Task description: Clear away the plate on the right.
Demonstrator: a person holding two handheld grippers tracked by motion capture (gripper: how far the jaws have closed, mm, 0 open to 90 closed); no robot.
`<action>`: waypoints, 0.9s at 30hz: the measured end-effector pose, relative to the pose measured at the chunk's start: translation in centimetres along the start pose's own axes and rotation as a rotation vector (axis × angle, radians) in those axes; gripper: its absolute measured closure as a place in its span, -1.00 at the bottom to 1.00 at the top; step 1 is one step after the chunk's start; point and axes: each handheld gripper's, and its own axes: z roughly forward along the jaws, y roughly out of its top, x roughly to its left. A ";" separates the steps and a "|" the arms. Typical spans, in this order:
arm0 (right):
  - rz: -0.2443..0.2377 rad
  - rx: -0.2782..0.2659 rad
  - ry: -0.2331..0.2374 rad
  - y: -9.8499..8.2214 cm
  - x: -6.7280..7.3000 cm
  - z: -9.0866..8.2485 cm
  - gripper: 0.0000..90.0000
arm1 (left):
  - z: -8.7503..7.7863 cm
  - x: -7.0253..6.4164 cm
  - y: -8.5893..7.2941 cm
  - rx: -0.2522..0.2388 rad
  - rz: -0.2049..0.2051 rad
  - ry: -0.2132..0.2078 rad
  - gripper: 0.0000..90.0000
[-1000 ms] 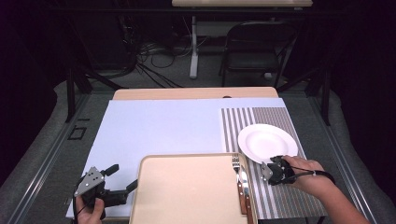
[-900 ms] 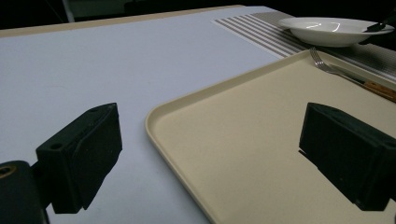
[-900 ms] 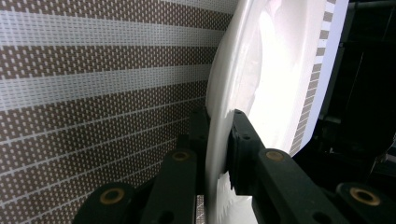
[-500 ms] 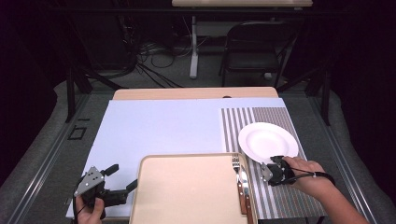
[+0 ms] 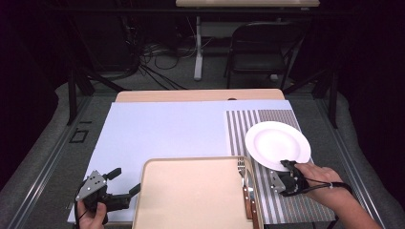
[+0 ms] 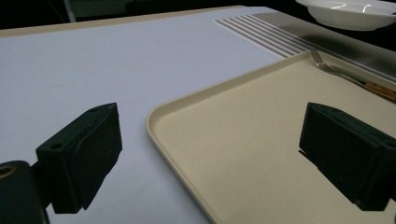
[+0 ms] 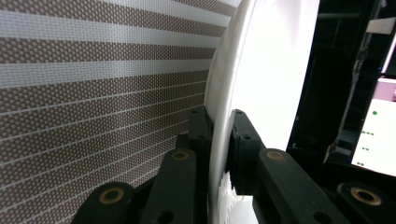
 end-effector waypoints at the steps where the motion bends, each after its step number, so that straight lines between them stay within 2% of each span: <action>1: 0.010 -0.007 -0.006 0.0 0.1 -0.2 0.82 | 0.0 0.0 0.0 0.000 -0.001 0.000 -0.87; 2: -0.014 -0.010 -0.015 0.1 0.0 -0.6 0.82 | 0.0 0.0 0.0 -0.001 -0.002 0.000 -0.87; 4: -0.003 -0.013 -0.021 0.2 0.1 -1.2 0.82 | 0.1 -0.1 0.0 -0.001 -0.001 0.001 -0.87; 5: -0.022 -0.013 -0.013 0.3 -0.1 -1.5 0.82 | 0.1 -0.1 0.0 -0.002 -0.002 0.001 -0.87; 7: -0.024 -0.017 -0.019 0.5 -0.1 -2.0 0.82 | 0.1 -0.1 0.0 -0.002 -0.001 0.002 -0.87; 8: -0.032 -0.037 -0.038 0.6 -0.1 -2.3 0.81 | 0.1 -0.1 0.0 -0.002 -0.001 0.002 -0.87; 9: -0.031 -0.013 -0.015 0.7 -0.2 -2.6 0.81 | 0.1 -0.1 0.0 -0.001 -0.001 0.001 -0.87; 10: -0.042 -0.053 -0.050 0.8 -0.2 -2.7 0.81 | 0.1 -0.1 0.0 -0.002 -0.001 0.002 -0.87; 11: -0.036 -0.031 -0.029 0.9 -0.2 -3.1 0.81 | 0.1 -0.1 0.0 -0.001 -0.001 0.001 -0.87; 12: -0.030 -0.027 -0.028 1.1 -0.1 -3.4 0.80 | 0.1 -0.1 0.0 -0.004 -0.001 0.002 -0.87; 13: -0.049 -0.046 -0.028 1.2 -0.3 -3.6 0.80 | 0.1 -0.1 0.0 -0.005 -0.002 0.002 -0.87; 17: -0.070 -0.072 -0.043 1.9 -0.5 -4.3 0.80 | 0.1 -0.1 0.0 -0.004 0.000 0.001 -0.87; 18: -0.050 -0.069 -0.044 2.0 -0.3 -4.5 0.80 | 0.1 -0.1 0.0 -0.001 0.000 0.002 -0.87; 19: -0.073 -0.071 -0.032 2.3 -0.5 -4.7 0.79 | 0.1 -0.1 0.0 -0.005 -0.001 0.003 -0.87; 20: -0.080 -0.090 -0.045 2.5 -0.5 -4.8 0.79 | 0.1 -0.1 0.0 -0.008 0.002 0.003 -0.87; 21: -0.080 -0.085 -0.024 2.8 -0.5 -5.1 0.79 | 0.0 0.0 0.0 0.000 0.003 0.003 -0.87; 22: -0.094 -0.106 -0.051 3.0 -0.5 -5.2 0.79 | 0.1 -0.1 0.0 -0.003 -0.001 0.002 -0.87; 24: -0.114 -0.119 -0.050 3.4 -0.5 -5.5 0.79 | 0.1 -0.1 0.0 -0.003 0.001 0.002 -0.87; 25: -0.126 -0.082 -0.036 3.8 -0.6 -6.0 0.79 | 0.1 -0.1 0.0 -0.003 0.001 0.001 -0.87; 26: -0.137 -0.144 -0.053 4.0 -0.5 -5.7 0.79 | 0.1 -0.1 0.0 -0.003 0.002 0.001 -0.87; 27: -0.133 -0.121 -0.027 4.4 -0.5 -6.2 0.78 | 0.1 -0.1 0.0 0.001 0.001 0.000 -0.87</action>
